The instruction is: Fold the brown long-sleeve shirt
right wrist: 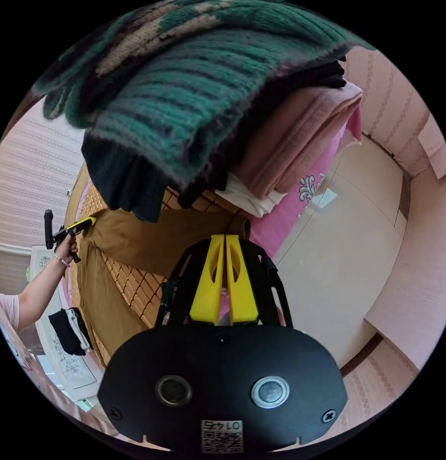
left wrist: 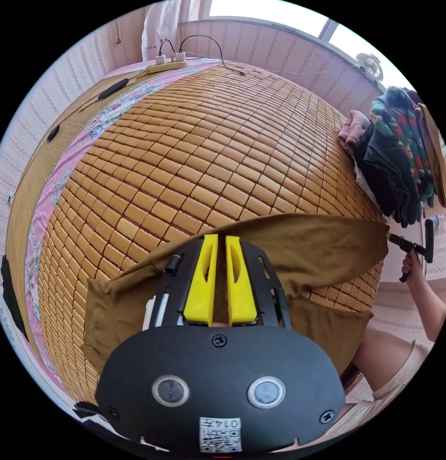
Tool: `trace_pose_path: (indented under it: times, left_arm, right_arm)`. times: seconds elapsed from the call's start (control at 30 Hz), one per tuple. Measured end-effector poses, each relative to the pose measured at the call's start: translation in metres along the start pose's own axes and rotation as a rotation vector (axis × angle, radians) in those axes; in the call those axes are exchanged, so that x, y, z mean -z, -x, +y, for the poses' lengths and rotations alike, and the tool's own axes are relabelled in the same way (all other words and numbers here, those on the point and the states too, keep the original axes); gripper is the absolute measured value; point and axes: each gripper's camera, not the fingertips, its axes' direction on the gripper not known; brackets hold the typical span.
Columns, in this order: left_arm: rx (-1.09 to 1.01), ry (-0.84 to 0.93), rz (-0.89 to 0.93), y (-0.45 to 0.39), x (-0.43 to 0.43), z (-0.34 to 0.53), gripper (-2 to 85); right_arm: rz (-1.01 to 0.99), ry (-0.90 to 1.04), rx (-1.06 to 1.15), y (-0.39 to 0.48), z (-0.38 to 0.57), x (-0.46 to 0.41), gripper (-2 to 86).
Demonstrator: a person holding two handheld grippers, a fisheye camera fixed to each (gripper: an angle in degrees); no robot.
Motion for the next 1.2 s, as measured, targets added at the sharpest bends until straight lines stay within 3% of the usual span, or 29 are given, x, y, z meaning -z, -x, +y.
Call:
trace_pose_path:
  times: [0.17, 0.3, 0.47, 0.6, 0.83, 1.03, 1.2]
  left_arm:
    - [0.072, -0.018, 0.029, 0.015, 0.034, -0.003, 3.2]
    - [0.098, -0.115, 0.063, 0.025, 0.109, 0.027, 4.3]
    - [0.122, -0.178, 0.082, 0.020, 0.208, 0.143, 3.9]
    - [0.306, -0.062, 0.125, 0.012, 0.254, 0.280, 4.0]
    - [0.757, -0.048, 0.098, 0.026, 0.340, 0.478, 3.9]
    - [0.902, -0.189, 0.011, 0.062, 0.418, 0.556, 3.9]
    - [0.866, -0.264, -0.046, 0.104, 0.461, 0.551, 4.7]
  right_arm:
    - [0.018, -0.047, -0.059, 0.002, -0.005, -0.006, -0.4]
    - [0.085, -0.010, 0.001, 0.026, 0.010, 0.002, -0.3]
    - [0.113, 0.220, 0.313, 0.109, 0.051, -0.024, -0.2]
    - [0.018, 0.380, 0.659, 0.209, 0.081, -0.064, -0.1]
    - [-0.082, 0.328, 1.208, 0.394, 0.108, -0.125, 1.1]
    - [-0.044, 0.134, 1.208, 0.525, 0.051, -0.179, 7.1]
    - [0.093, 0.146, 1.184, 0.608, 0.018, -0.251, 9.3]
